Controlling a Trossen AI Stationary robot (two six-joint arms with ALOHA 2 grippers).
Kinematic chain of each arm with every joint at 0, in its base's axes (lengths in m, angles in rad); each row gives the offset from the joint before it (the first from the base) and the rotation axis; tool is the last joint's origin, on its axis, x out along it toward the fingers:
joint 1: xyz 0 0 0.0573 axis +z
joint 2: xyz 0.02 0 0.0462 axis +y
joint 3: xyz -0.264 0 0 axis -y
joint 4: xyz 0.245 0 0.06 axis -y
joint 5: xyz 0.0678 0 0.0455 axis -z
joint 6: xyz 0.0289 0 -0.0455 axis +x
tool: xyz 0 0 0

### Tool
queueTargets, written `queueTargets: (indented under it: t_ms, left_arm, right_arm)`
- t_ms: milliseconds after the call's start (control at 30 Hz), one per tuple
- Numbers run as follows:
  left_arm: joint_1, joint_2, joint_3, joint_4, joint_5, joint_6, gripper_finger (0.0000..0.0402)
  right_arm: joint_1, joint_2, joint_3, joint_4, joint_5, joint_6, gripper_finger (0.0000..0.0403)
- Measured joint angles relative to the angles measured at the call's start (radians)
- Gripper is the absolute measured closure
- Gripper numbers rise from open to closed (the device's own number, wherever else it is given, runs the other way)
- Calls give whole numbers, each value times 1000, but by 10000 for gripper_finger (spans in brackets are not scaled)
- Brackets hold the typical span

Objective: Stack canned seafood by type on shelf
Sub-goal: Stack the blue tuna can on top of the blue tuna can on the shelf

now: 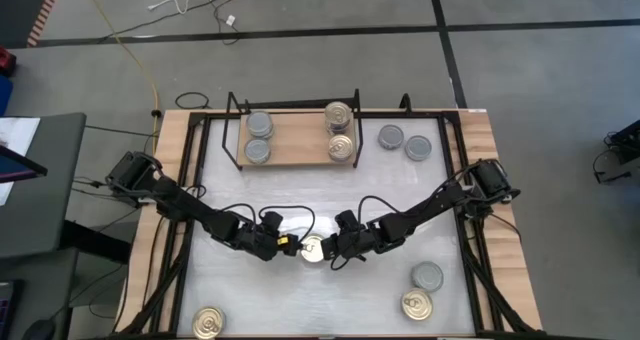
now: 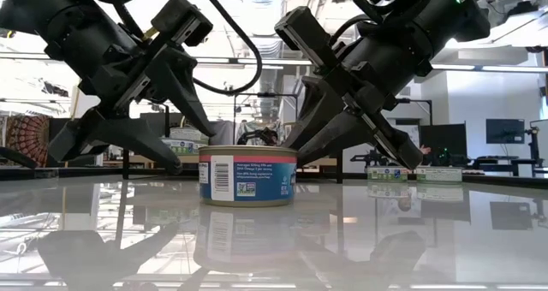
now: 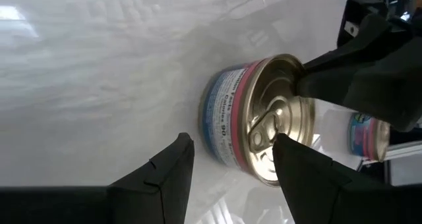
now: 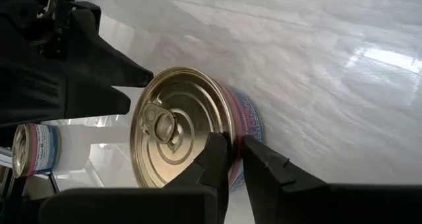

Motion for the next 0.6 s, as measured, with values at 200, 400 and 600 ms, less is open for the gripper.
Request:
queueTargets:
  t_ms: [200, 400, 600]
  left_arm:
    - [0, 0, 0, -24, -1, -17, 205]
    - [0, 0, 0, -24, -26, -5, 197]
    - [0, 0, 0, -23, -31, 17, 144]
  right_arm:
    - [0, 0, 0, 0, 0, -2, 332]
    - [0, 0, 0, 0, 0, -5, 332]
    - [0, 0, 0, 2, -1, -19, 332]
